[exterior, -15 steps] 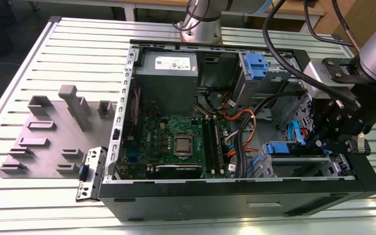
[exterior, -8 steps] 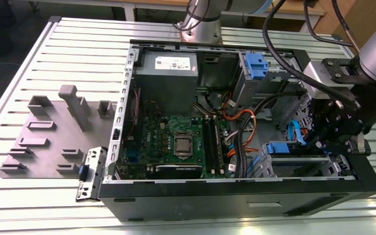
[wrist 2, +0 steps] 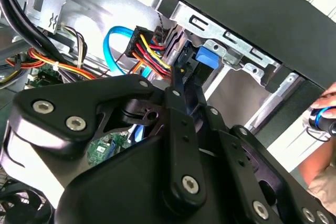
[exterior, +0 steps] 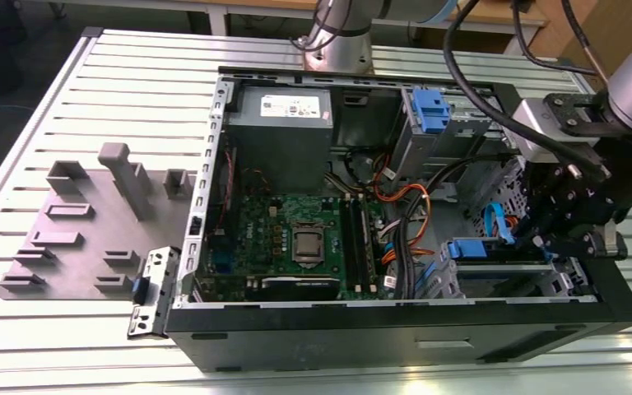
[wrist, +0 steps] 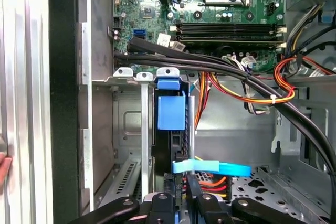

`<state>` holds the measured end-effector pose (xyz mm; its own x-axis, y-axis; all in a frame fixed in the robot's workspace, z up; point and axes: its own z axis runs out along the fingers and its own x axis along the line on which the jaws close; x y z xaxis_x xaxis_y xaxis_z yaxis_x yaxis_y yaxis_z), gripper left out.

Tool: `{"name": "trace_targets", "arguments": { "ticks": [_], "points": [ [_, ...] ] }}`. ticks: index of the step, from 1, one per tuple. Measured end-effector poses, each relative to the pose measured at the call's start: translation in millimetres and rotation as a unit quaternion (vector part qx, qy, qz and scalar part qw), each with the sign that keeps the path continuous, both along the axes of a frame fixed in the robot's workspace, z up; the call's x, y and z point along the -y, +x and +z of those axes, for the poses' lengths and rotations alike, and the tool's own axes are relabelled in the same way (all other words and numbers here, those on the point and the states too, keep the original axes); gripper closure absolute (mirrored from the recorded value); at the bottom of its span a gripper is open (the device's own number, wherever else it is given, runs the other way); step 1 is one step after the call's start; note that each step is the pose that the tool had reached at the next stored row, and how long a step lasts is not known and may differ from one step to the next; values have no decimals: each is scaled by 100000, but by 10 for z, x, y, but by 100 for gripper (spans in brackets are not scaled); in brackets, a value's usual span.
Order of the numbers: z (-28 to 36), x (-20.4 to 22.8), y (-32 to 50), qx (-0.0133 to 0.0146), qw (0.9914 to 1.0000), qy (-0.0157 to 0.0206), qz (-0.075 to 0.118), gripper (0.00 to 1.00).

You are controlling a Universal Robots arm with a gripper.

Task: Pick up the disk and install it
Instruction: 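Insert the second disk wire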

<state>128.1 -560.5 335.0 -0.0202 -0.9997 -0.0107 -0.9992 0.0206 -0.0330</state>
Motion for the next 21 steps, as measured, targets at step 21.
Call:
{"name": "trace_targets", "arguments": {
  "ticks": [21],
  "points": [
    [238,0,-25,-1,100000,-1,4,76]
  ]
}}
